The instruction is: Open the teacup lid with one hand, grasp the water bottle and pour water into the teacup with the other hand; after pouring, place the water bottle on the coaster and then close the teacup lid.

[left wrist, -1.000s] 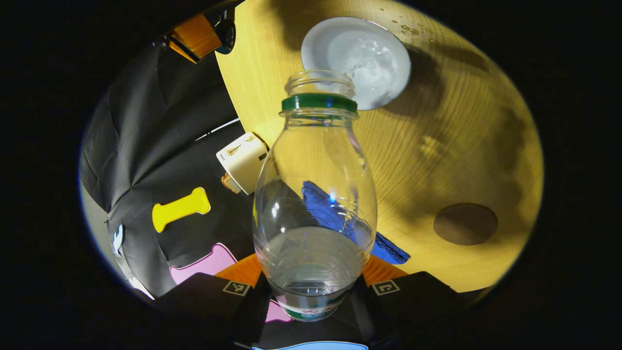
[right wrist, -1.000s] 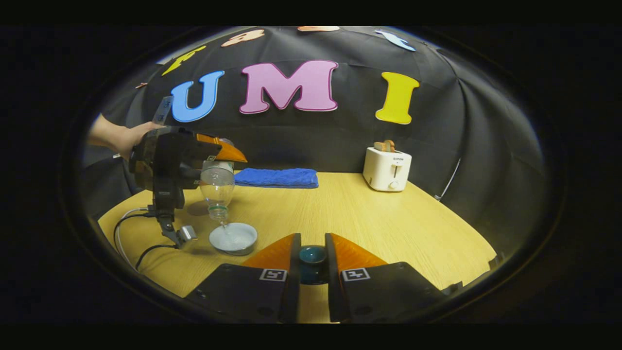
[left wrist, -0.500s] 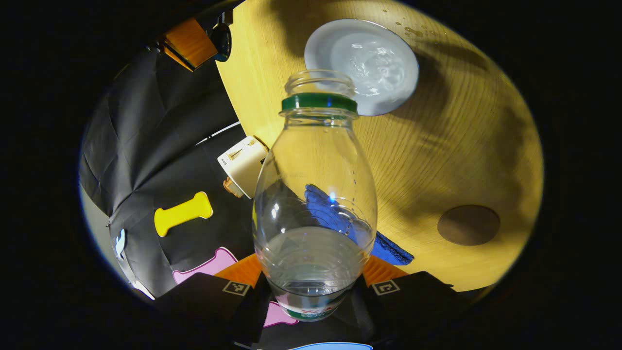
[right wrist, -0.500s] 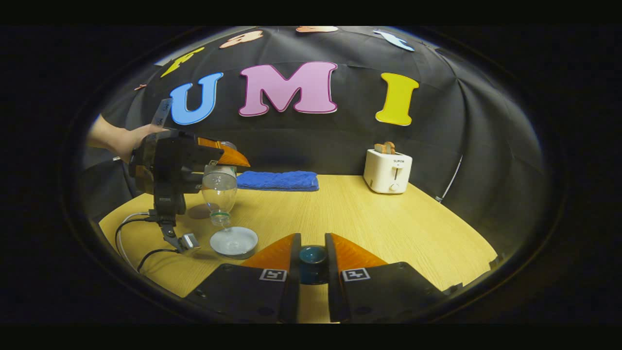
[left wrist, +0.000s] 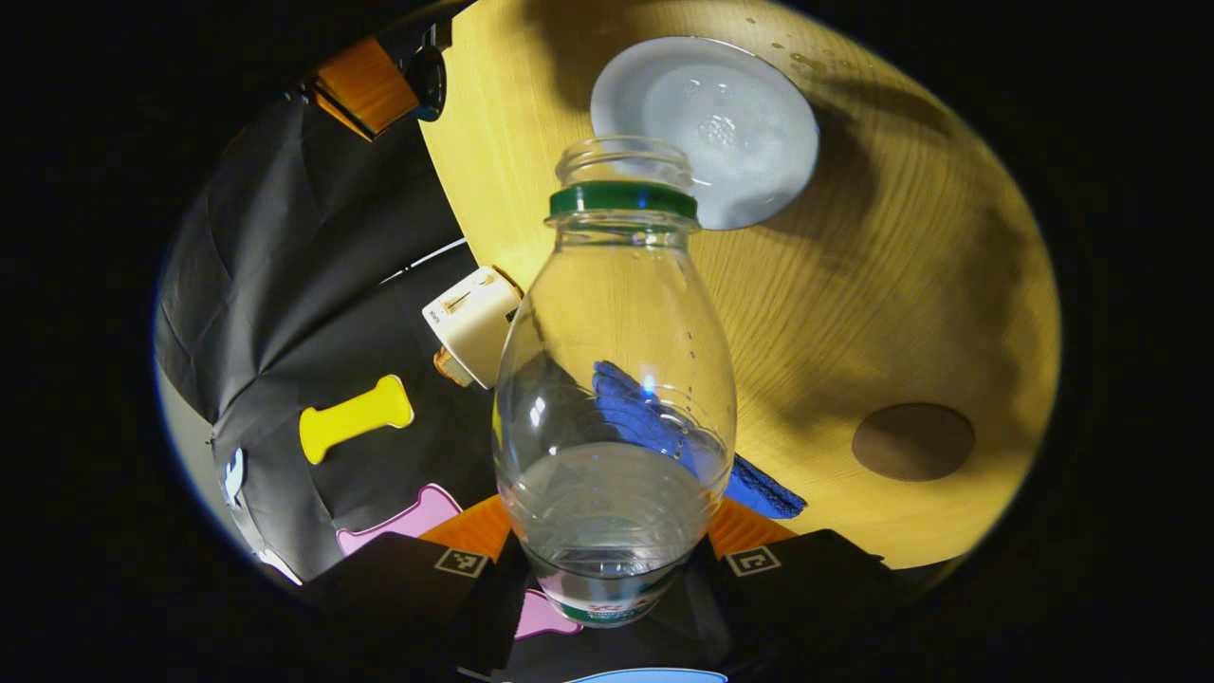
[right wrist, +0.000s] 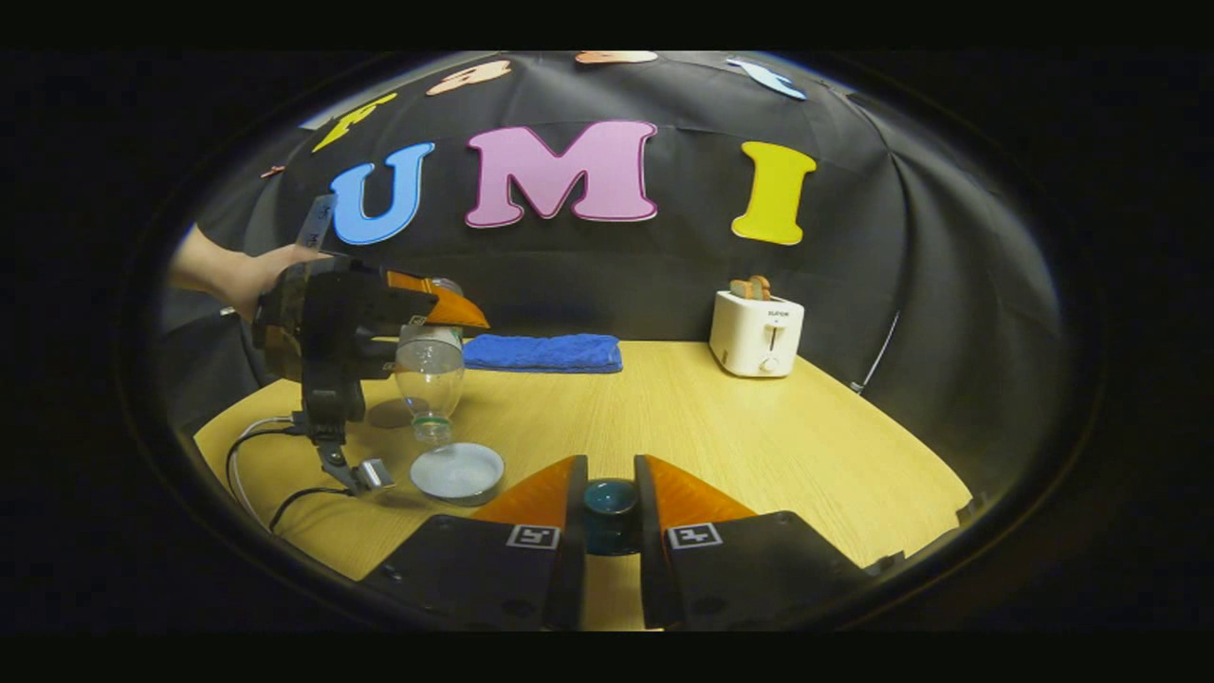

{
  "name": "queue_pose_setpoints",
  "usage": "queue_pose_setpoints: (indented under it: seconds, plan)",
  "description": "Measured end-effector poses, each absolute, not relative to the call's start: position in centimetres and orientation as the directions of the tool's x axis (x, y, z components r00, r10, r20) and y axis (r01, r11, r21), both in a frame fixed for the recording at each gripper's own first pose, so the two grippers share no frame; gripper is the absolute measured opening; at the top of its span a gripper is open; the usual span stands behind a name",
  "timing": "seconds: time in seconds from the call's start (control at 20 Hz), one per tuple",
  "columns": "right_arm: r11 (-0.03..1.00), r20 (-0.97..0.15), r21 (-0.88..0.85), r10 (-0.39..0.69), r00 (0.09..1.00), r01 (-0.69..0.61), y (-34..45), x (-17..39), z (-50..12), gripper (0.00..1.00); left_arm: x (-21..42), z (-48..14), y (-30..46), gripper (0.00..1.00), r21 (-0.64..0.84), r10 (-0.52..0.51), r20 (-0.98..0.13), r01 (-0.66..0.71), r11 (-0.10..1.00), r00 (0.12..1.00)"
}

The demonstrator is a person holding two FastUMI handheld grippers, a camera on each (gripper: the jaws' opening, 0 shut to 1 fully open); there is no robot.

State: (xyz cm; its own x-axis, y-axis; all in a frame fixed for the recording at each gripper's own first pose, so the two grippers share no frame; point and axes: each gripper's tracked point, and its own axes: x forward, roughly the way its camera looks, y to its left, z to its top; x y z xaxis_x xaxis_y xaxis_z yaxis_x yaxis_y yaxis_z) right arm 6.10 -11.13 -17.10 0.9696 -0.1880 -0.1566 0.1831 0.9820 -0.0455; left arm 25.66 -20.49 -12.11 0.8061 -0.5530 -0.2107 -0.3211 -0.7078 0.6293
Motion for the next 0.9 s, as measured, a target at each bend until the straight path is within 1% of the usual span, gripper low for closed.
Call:
queue_pose_setpoints:
  seconds: [0.15,0.2,0.25,0.3,0.35,0.4,0.45,0.55,0.65,0.75,0.85,0.9]
  plan:
    - [0.983,-0.156,-0.049,-0.184,0.97,0.179,-10.9,6.2,-17.0,0.31,25.7,-12.2,-20.1,0.75,0.669,-0.554,-0.208,-0.296,-0.682,0.806]
    - [0.983,-0.156,-0.051,-0.184,0.971,0.178,-11.0,6.2,-17.0,0.27,25.8,-12.4,-19.7,0.75,0.696,-0.538,-0.214,-0.259,-0.67,0.815]
    - [0.983,-0.154,-0.052,-0.184,0.971,0.178,-10.9,6.3,-16.9,0.31,25.9,-12.2,-19.3,0.75,0.726,-0.524,-0.212,-0.226,-0.649,0.825]
    - [0.983,-0.155,-0.051,-0.183,0.971,0.178,-10.9,6.3,-16.8,0.27,25.6,-11.9,-18.6,0.75,0.757,-0.513,-0.211,-0.192,-0.624,0.832]
    - [0.983,-0.157,-0.05,-0.182,0.971,0.177,-10.9,6.4,-16.8,0.31,25.0,-11.3,-18.2,0.75,0.793,-0.515,-0.207,-0.165,-0.587,0.832]
    - [0.983,-0.156,-0.047,-0.181,0.971,0.176,-10.9,6.5,-16.7,0.27,24.5,-10.5,-17.8,0.75,0.831,-0.517,-0.201,-0.134,-0.539,0.832]
    - [0.983,-0.151,-0.044,-0.181,0.972,0.176,-10.9,6.7,-16.5,0.31,24.1,-9.9,-17.5,0.75,0.873,-0.521,-0.193,-0.097,-0.478,0.831]
    - [0.984,-0.143,-0.045,-0.18,0.973,0.175,-10.8,7.0,-15.9,0.31,24.3,-8.4,-16.0,0.75,0.948,-0.49,-0.184,0.022,-0.317,0.852]
    - [0.984,-0.133,-0.046,-0.176,0.975,0.171,-10.5,7.4,-15.3,0.31,24.7,-7.0,-13.8,0.75,0.984,-0.424,-0.18,0.158,-0.087,0.888]
    - [0.986,-0.128,-0.045,-0.168,0.977,0.163,-9.8,8.0,-15.0,0.27,25.3,-6.3,-12.1,0.75,0.946,-0.385,-0.184,0.269,0.179,0.904]
    - [0.988,-0.125,-0.043,-0.155,0.98,0.151,-9.0,8.6,-14.7,0.27,26.0,-6.3,-11.5,0.75,0.86,-0.373,-0.18,0.33,0.39,0.91]
    - [0.989,-0.123,-0.044,-0.148,0.981,0.143,-8.6,9.0,-14.6,0.31,26.5,-6.6,-11.5,0.75,0.816,-0.376,-0.169,0.343,0.465,0.911]
